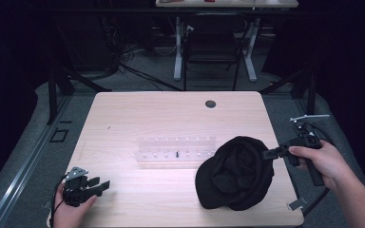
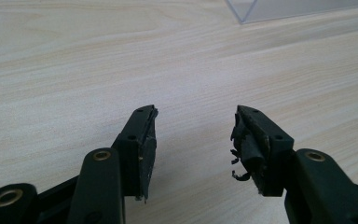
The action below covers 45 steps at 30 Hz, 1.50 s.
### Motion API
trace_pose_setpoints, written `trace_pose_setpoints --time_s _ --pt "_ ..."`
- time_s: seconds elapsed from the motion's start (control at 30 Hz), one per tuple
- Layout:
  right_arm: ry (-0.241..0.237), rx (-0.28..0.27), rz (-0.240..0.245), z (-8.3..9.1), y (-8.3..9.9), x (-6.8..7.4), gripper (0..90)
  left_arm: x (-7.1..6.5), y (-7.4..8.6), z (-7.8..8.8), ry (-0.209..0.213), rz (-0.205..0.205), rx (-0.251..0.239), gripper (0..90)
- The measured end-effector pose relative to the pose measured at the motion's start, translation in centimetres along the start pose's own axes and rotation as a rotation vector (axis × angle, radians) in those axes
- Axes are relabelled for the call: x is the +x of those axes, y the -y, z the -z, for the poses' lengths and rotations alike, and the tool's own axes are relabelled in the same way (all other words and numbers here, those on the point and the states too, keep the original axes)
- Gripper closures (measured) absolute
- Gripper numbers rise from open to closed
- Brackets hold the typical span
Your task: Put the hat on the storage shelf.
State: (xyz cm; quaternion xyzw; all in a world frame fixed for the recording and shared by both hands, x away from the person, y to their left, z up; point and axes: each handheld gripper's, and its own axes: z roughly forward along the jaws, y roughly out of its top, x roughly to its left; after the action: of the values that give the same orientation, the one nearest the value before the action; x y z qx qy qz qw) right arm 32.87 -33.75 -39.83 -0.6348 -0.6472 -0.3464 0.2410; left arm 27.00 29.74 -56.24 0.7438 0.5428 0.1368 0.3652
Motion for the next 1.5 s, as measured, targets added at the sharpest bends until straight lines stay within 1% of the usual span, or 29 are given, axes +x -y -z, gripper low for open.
trace_pose_setpoints --time_s 0.03,0.07,0.17,0.23,0.27,0.33,0.37,0.43,0.5,0.57,0.63,0.67,0.8,0.9,1.03,1.07,1.2,1.33,1.43,1.47,1.5 --pt "0.001 0.015 0.012 0.2 -0.1 0.0 88.1 0.1 -0.1 0.1 0.006 -0.003 0.015 48.7" --pt "-0.011 0.021 0.019 0.3 -0.2 0.1 88.2 0.1 0.0 0.0 0.005 0.000 0.005 48.7" --pt "-0.029 0.016 0.023 0.6 -0.3 0.6 88.2 0.1 0.0 0.0 0.005 0.002 0.006 48.7" --pt "-0.040 0.006 0.029 0.9 -0.4 0.9 88.1 0.0 0.0 0.0 0.007 0.004 0.003 48.7" --pt "-0.048 -0.004 0.033 1.0 -0.5 1.1 88.1 0.1 -0.1 0.1 0.009 -0.003 0.018 48.7" --pt "-0.067 -0.017 0.038 1.2 -0.5 1.4 88.1 0.0 0.0 0.1 0.009 -0.002 0.010 48.7" --pt "-0.070 -0.018 0.048 1.5 -0.6 1.6 88.1 0.1 -0.1 0.1 0.010 -0.004 0.018 48.7" --pt "-0.081 -0.035 0.052 1.7 -0.6 1.9 88.1 0.1 0.0 0.0 0.008 0.002 0.005 48.7" --pt "-0.089 -0.042 0.052 1.9 -0.7 2.2 88.1 0.1 0.0 0.0 0.007 0.004 0.004 48.7" --pt "-0.096 -0.049 0.062 2.0 -0.8 2.3 88.1 0.1 0.0 0.0 0.005 0.004 0.000 48.7" --pt "-0.101 -0.055 0.062 2.1 -0.9 2.5 88.1 0.1 0.0 0.0 0.004 0.004 0.000 48.7" --pt "-0.110 -0.066 0.059 2.1 -0.9 2.6 88.2 0.1 0.0 0.0 0.003 0.004 -0.001 48.7" --pt "-0.137 -0.088 0.073 2.5 -1.1 2.9 88.3 0.1 0.0 0.1 0.001 0.003 0.001 48.8" --pt "-0.154 -0.112 0.072 2.8 -1.1 3.3 88.3 0.1 0.0 0.1 0.002 0.004 0.001 48.9" --pt "-0.174 -0.139 0.085 3.3 -1.4 3.8 88.3 0.0 -0.1 0.1 0.004 0.000 0.004 48.9" --pt "-0.176 -0.148 0.080 3.4 -1.5 4.0 88.3 0.0 0.0 0.0 0.002 0.001 -0.001 48.9" --pt "-0.179 -0.158 0.105 3.8 -1.9 4.7 88.3 0.0 0.0 0.0 0.001 0.003 0.001 49.1" --pt "-0.183 -0.171 0.118 4.0 -2.4 5.6 88.3 0.0 0.0 0.0 0.002 0.000 0.001 49.2" --pt "-0.195 -0.183 0.129 4.2 -2.9 6.3 88.3 0.0 0.0 0.0 0.003 0.001 0.000 49.2" --pt "-0.198 -0.191 0.127 4.2 -3.0 6.6 88.4 0.0 0.0 0.0 0.004 0.000 0.001 49.2" --pt "-0.200 -0.192 0.134 4.3 -3.1 6.8 88.4 0.1 -0.1 0.1 0.008 -0.001 0.014 49.2"
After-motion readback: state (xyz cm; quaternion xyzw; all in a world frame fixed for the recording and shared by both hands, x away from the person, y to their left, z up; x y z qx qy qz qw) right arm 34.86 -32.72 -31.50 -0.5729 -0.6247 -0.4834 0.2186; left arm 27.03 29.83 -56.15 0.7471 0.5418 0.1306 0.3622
